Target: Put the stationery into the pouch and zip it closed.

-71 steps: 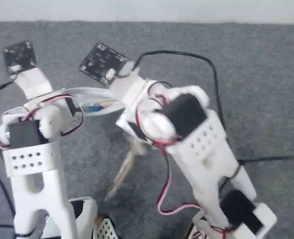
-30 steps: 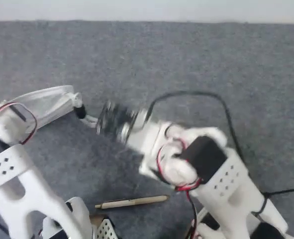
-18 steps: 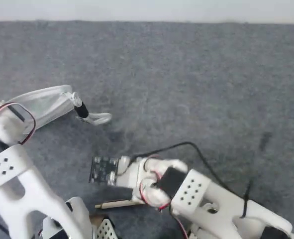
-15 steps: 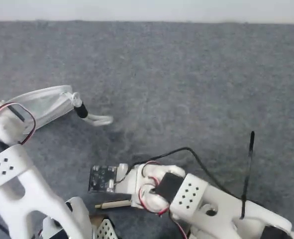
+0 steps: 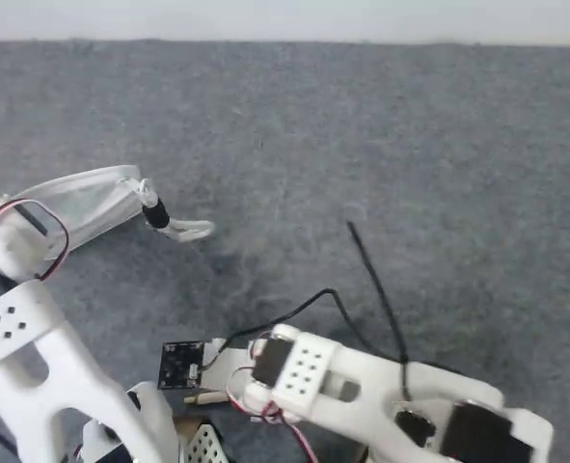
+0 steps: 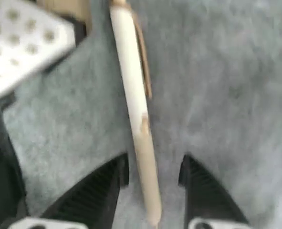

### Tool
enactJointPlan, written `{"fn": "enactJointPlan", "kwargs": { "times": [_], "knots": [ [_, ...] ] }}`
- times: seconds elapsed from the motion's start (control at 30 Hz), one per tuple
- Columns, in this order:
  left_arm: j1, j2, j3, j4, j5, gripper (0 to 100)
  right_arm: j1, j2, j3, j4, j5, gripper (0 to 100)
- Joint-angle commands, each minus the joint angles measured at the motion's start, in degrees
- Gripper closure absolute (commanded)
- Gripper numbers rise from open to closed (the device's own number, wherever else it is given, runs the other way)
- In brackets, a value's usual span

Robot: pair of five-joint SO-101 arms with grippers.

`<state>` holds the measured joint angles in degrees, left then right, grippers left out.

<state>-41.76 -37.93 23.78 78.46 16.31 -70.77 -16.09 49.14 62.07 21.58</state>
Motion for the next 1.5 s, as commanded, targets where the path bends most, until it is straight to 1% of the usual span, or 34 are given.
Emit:
{"fn": "enactJointPlan", "kwargs": {
  "times": [0.0, 0.1, 0.27, 0.37, 0.6, 0.67, 0.77, 0.87, 1.1, 1.47],
  "knots": [
    [-0.5, -0.2, -2.8, -2.0, 1.1, 99, -0.5, 5.4, -6.5, 1.4, -0.5, 83.1],
    [-0.5, -0.2, -2.8, -2.0, 1.1, 99, -0.4, 9.6, -9.4, 2.1, -0.4, 83.2],
    [-0.5, -0.2, -2.8, -2.0, 1.1, 99, 3.3, 14.5, -12.7, 1.7, -0.4, 83.3],
    [-0.5, -0.2, -2.8, -1.9, 1.1, 99, 4.4, 15.2, -12.9, 1.9, -0.4, 83.3],
    [-0.6, -0.2, -2.8, -1.9, 1.1, 99, 4.5, 15.4, -12.7, 1.9, -0.4, 83.6],
    [-0.6, -0.2, -2.8, -1.8, 1.0, 99, 4.6, 15.6, -12.7, 1.5, -0.4, 88.3],
    [-0.6, -0.2, -2.7, -1.8, 1.0, 99, 5.7, 15.5, -12.9, 0.7, -0.4, 99.4],
    [-0.6, -0.2, -2.7, -1.8, 1.0, 99, 8.9, 15.0, -12.8, 0.8, -0.4, 98.8],
    [-0.6, -0.2, -2.7, -1.8, 1.0, 99, 16.8, 15.0, -17.4, 7.0, -0.4, 99.2],
    [-0.6, -0.2, -2.7, -1.8, 1.0, 99, 31.1, 15.0, -22.6, 7.3, -0.9, 99.2]
  ]
}}
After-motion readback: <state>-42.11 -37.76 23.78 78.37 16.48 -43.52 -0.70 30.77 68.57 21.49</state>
